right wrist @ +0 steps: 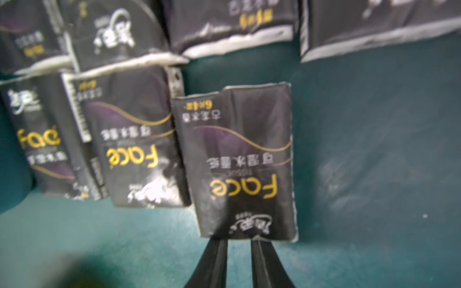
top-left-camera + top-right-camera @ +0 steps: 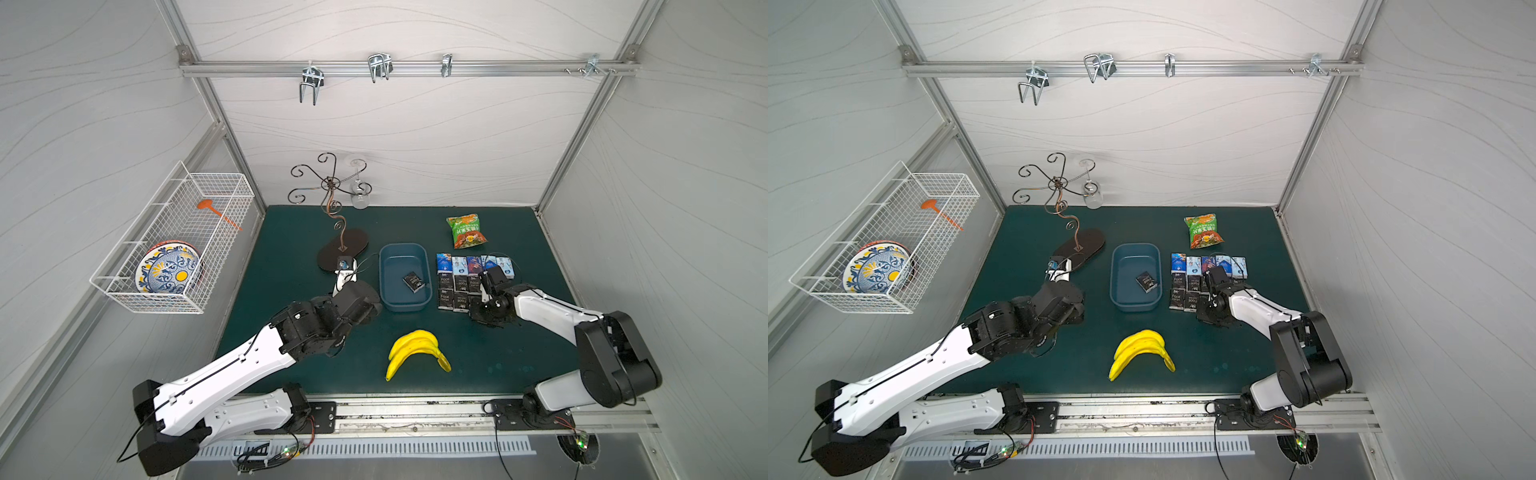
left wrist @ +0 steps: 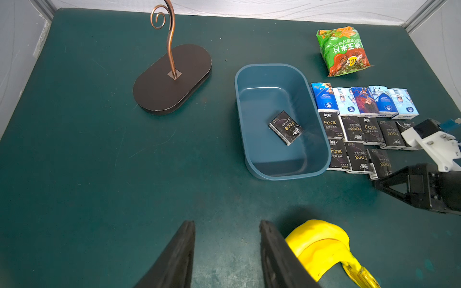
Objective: Take the pocket tissues out of the storage box
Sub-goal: Move the pocket tissues to the center of the board.
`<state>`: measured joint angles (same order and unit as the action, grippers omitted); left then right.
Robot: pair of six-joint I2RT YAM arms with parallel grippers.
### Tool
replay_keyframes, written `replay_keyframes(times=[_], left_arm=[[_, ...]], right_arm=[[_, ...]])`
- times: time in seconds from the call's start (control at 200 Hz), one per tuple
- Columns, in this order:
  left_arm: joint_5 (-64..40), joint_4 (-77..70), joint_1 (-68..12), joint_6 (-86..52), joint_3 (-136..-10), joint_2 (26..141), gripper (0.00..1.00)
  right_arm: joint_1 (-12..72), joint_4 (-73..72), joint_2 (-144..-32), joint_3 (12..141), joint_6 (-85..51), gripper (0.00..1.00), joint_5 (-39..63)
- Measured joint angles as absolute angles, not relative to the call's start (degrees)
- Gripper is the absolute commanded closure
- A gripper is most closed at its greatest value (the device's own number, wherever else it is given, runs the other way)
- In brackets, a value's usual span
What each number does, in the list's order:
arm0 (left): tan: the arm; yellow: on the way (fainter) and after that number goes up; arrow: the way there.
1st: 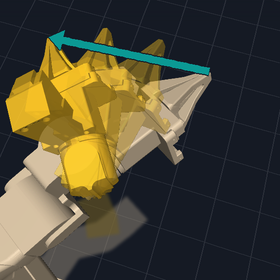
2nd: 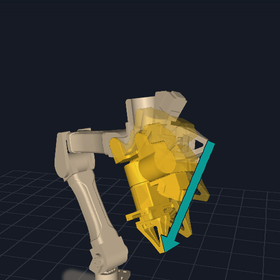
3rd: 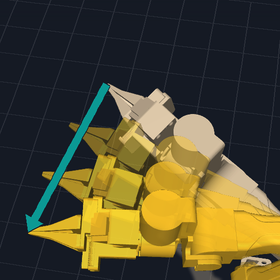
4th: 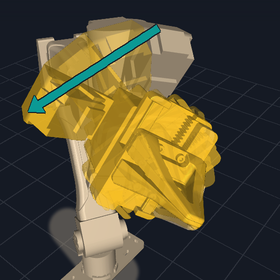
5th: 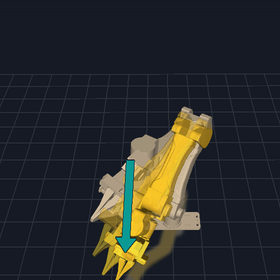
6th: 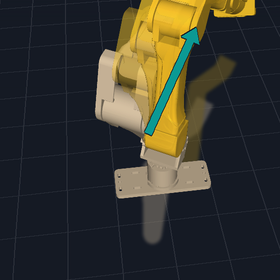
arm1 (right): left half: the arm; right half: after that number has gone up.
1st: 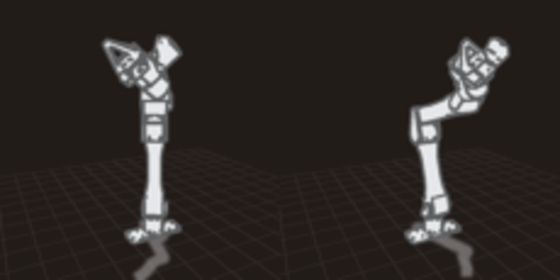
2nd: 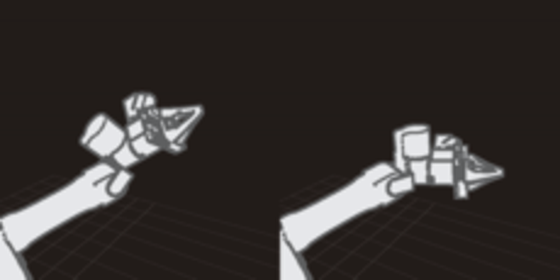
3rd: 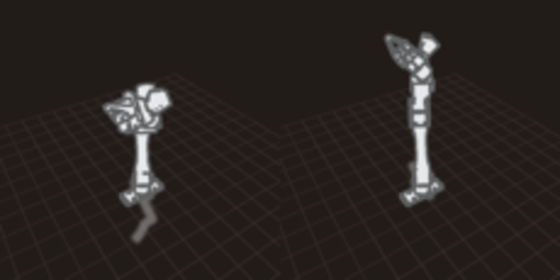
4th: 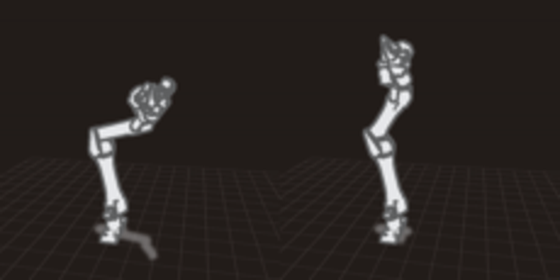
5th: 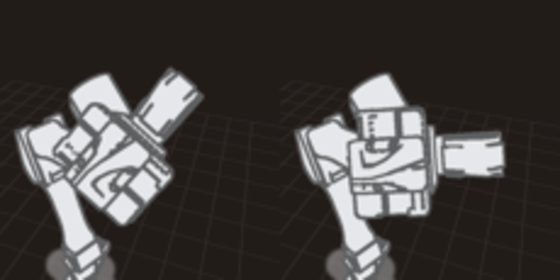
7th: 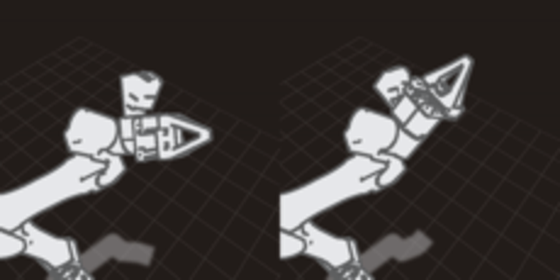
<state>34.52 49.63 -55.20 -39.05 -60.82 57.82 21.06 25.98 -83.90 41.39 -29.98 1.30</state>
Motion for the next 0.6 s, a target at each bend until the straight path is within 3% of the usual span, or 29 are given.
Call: replay_keyframes(times=[0.335,0.6], left_arm=[[34.87,49.58,-55.20,-39.03,-60.82,59.05,0.54],[35.00,49.58,-55.20,-38.96,-60.82,59.09,0.53]], right_arm=[[21.15,26.13,-83.85,41.74,-28.91,0.78,1.32],[27.59,30.35,-77.84,42.46,-28.71,0.74,0.05]])
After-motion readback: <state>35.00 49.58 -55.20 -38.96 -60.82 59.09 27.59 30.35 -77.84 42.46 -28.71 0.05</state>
